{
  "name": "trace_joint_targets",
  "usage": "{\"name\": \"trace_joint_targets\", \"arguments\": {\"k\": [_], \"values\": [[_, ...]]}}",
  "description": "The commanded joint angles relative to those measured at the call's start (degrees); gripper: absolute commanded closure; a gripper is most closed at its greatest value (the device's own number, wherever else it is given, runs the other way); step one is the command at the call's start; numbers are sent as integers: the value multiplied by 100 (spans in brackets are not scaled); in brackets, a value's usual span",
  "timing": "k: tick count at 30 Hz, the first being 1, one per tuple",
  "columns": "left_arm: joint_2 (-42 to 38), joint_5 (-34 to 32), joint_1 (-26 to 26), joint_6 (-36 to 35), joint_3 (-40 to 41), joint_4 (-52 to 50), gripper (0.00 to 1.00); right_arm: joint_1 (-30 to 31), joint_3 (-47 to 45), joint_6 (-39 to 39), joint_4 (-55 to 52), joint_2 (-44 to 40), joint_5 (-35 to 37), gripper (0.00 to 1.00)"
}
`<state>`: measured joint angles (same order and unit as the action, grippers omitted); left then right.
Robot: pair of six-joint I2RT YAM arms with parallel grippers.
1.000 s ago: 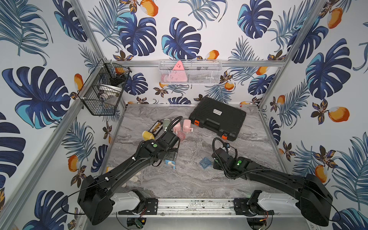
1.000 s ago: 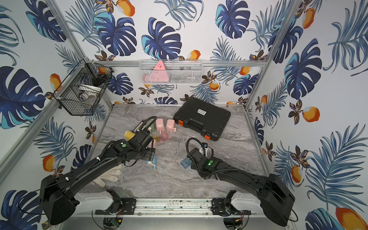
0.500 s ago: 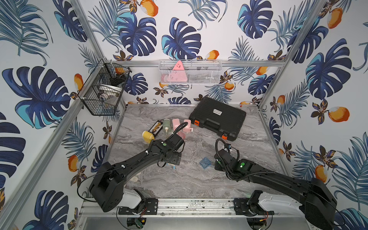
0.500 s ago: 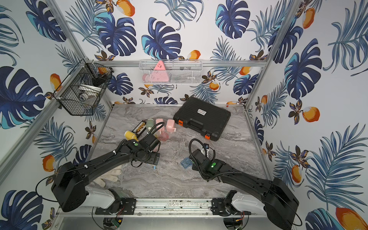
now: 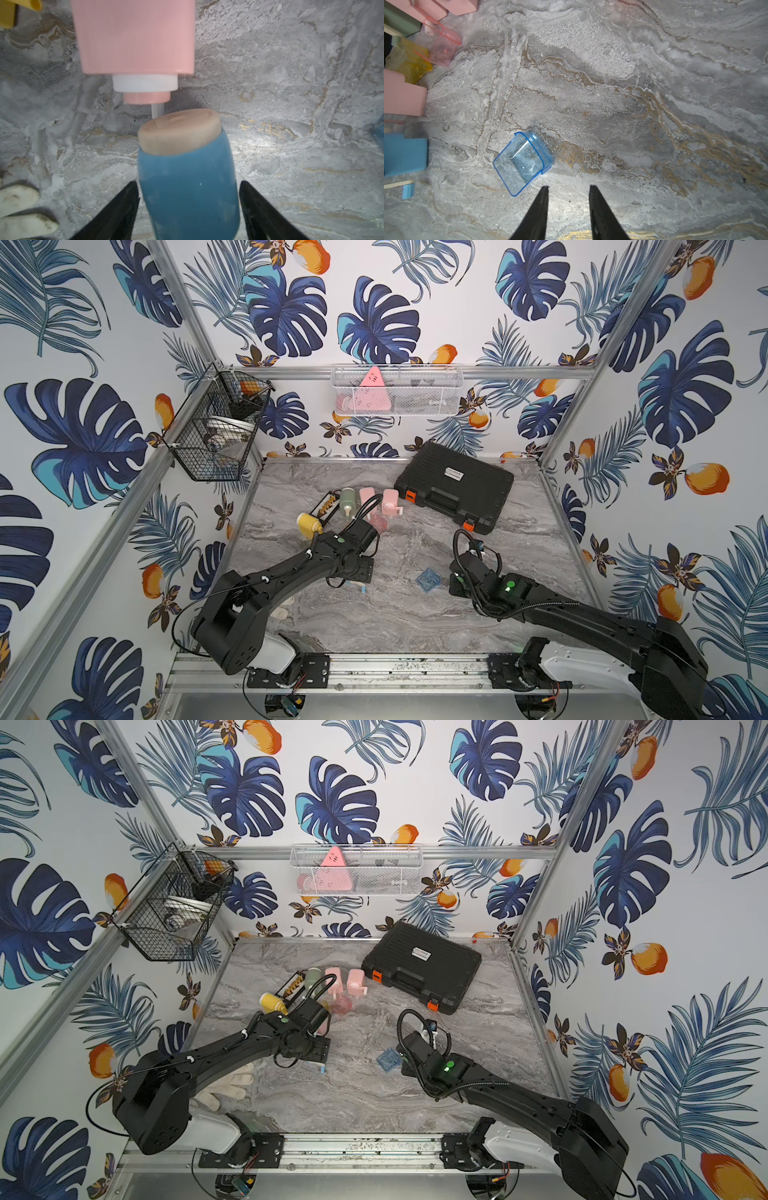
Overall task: Put the tray back into the pencil sharpener
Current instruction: Pick up the pencil sharpener from the center of the board.
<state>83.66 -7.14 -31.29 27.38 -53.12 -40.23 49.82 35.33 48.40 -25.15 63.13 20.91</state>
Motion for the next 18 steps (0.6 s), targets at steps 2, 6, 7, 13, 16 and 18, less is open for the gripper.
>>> {"name": "trace_joint_targets", "arguments": {"k": [2,6,7,13,16,18], "values": [[39,151,120,34,74,221,25,1,74,-85,27,3,-34,64],[10,151,183,114,200,413,29,4,53,-102,80,-2,-56,64],[30,147,178,127,206,449,30,2,57,-102,89,10,-65,64],[107,47,193,150,241,530,29,2,101,-116,123,119,-124,64],[82,-40,192,113,241,517,31,1,120,-113,134,138,-143,65],[63,-90,191,71,250,487,33,2,114,-119,140,147,-141,64]]}}
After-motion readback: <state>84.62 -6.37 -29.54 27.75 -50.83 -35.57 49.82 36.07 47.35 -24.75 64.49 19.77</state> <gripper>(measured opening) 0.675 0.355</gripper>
